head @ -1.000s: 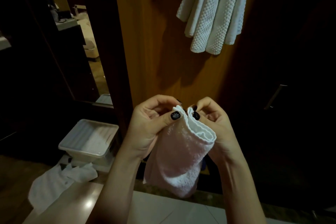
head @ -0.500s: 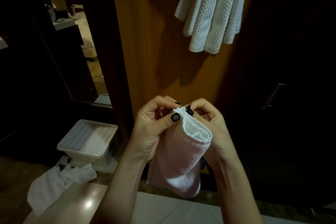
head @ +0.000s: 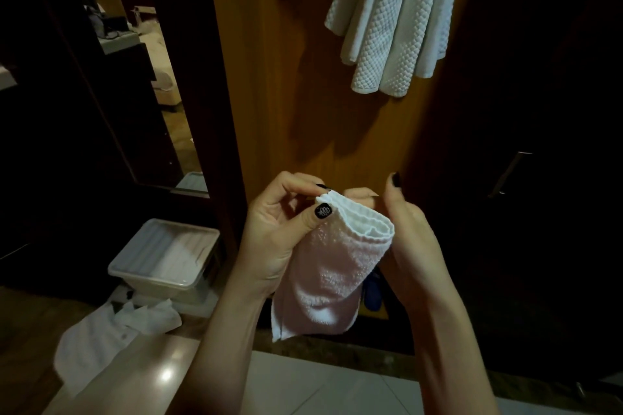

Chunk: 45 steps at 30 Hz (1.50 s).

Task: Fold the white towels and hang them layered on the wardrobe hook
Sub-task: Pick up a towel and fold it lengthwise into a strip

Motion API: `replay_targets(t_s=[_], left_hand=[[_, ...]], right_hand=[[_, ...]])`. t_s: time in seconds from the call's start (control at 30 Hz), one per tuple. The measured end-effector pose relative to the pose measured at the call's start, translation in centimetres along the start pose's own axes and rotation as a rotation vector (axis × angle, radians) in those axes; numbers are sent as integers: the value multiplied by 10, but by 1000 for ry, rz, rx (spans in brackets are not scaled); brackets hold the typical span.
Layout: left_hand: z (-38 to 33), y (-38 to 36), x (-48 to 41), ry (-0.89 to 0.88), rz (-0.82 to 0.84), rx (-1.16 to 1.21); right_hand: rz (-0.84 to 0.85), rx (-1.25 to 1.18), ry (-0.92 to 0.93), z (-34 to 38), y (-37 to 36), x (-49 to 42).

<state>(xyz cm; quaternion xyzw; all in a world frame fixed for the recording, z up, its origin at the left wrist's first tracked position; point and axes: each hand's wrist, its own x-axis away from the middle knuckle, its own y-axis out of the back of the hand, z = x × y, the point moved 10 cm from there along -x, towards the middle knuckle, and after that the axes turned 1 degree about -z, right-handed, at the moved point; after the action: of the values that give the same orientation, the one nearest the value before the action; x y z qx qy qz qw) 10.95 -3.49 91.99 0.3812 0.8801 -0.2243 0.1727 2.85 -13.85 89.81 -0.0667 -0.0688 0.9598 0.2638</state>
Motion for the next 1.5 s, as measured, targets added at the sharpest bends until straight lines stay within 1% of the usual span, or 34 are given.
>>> replay_targets(t_s=[0.1,0.17,0.3,0.43,0.53,0.63,0.7,0.77,0.93,1.1,1.13,1.23,1.3,1.4,1.5], left_hand=[[0,6,0,-23,-10,-19],[1,5,1,-39,-3,-54],[4,5,3,-44,-18,-96],[2,5,5,-82,-61,-212],[0,12,6,-114,-140,-264],[-3,19,5,-145,-200,-275],[-4,18,5,-159,-190,-291],[-2,16,5,-162,-173,-305],[2,17,3,-163,-138,-352],[0,22,5,-190,-218,-378],[0,23,5,-188,-226,-373],[6,28,2,-137,-241,-338],[12,27,-1,-77,-229,-333],[21,20,-3,-7,-176,-423],[30,14,-2,38,-77,-441]], right_hand=[[88,37,-26,0,1,2],[140,80,2,3,-1,4],[184,219,91,14,-6,9],[145,313,113,15,-6,10],[77,377,216,21,-2,10],[8,562,279,19,-1,11],[-43,686,290,18,1,10],[-67,753,297,18,1,9],[-46,868,326,17,-5,6],[-100,852,311,18,1,1],[-106,806,307,17,2,1],[-110,558,285,15,11,-2],[-101,434,284,17,16,-6],[-77,254,266,18,22,-13],[-64,218,288,25,26,-20]])
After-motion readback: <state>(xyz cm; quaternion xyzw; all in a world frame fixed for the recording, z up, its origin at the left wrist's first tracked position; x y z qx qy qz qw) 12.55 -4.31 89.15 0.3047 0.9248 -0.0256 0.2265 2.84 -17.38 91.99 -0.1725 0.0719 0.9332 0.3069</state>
